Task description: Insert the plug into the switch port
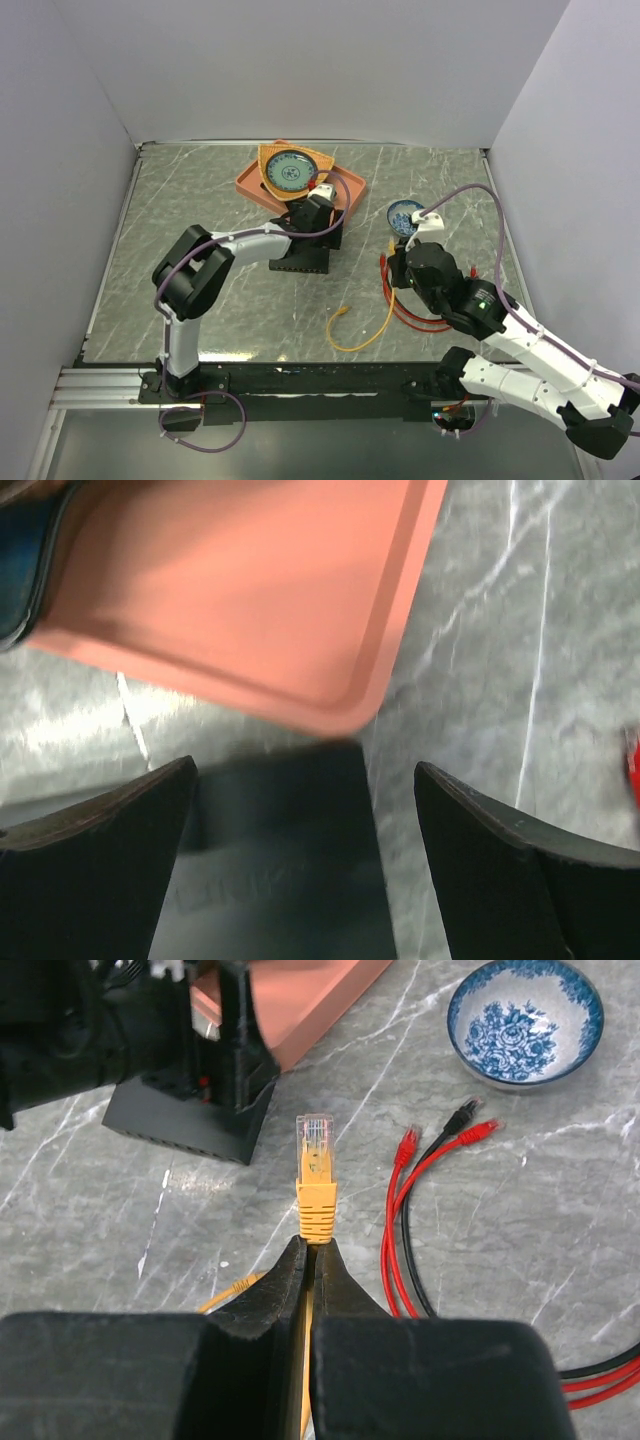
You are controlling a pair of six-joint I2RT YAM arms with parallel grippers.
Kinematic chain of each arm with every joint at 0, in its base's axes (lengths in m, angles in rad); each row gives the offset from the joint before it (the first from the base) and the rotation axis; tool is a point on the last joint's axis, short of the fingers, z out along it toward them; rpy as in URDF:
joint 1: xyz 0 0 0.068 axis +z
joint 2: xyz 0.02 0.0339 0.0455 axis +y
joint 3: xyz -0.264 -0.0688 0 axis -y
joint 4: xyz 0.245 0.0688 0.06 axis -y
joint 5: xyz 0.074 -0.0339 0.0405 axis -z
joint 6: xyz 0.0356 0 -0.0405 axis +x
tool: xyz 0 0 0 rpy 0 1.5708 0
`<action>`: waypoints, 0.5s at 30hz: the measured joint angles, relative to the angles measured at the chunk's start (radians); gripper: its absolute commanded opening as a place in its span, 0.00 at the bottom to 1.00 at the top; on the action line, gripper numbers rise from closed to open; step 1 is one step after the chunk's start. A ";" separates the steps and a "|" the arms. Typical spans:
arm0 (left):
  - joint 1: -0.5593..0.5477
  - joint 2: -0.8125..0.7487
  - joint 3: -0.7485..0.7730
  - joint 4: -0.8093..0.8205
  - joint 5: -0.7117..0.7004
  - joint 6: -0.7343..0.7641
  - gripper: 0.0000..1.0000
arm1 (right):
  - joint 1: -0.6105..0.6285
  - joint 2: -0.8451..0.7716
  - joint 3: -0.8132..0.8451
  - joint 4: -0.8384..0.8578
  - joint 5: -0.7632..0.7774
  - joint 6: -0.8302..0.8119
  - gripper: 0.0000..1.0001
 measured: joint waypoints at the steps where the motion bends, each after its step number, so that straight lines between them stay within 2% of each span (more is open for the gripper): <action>1: -0.003 0.013 0.018 -0.003 -0.016 0.004 0.96 | 0.000 0.003 -0.001 0.000 -0.003 0.000 0.00; 15: -0.008 0.058 0.018 -0.043 -0.140 0.019 0.99 | 0.000 0.034 -0.016 0.016 -0.037 -0.016 0.00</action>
